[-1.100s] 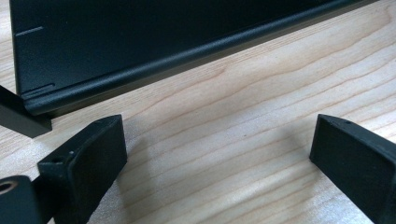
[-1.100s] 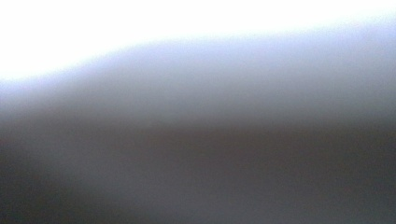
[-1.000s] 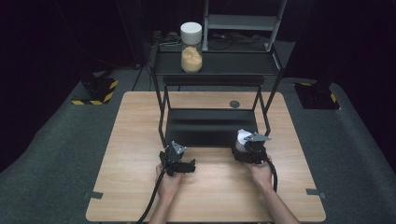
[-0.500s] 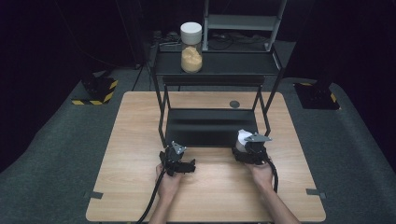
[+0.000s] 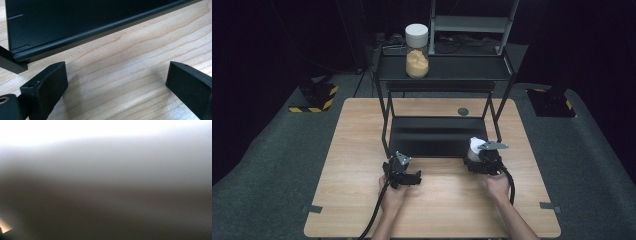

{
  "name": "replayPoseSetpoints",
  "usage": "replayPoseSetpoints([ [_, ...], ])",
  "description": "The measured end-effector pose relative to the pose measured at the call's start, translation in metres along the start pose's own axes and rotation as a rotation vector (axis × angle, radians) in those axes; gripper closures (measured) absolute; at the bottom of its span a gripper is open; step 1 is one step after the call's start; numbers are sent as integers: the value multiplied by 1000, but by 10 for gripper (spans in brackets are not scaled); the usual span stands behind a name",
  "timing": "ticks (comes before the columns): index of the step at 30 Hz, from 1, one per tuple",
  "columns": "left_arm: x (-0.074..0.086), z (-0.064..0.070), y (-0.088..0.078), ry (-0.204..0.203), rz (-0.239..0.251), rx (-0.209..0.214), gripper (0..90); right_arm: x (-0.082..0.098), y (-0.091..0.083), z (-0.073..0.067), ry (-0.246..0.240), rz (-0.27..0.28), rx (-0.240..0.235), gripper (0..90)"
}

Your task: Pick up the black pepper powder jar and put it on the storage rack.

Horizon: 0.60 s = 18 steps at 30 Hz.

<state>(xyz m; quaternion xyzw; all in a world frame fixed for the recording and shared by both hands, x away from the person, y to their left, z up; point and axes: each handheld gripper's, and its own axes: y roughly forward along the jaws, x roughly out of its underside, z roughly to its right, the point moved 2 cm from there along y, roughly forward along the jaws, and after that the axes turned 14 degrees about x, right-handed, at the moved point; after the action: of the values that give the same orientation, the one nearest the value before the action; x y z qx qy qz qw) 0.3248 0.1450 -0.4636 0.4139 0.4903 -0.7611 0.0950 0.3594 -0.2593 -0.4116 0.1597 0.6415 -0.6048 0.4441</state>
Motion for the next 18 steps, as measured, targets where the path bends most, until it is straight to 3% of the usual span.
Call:
replayPoseSetpoints([
  [18,0,0,0,1,-1,0,36,-26,-16,11,-21,28,-33,304],
])
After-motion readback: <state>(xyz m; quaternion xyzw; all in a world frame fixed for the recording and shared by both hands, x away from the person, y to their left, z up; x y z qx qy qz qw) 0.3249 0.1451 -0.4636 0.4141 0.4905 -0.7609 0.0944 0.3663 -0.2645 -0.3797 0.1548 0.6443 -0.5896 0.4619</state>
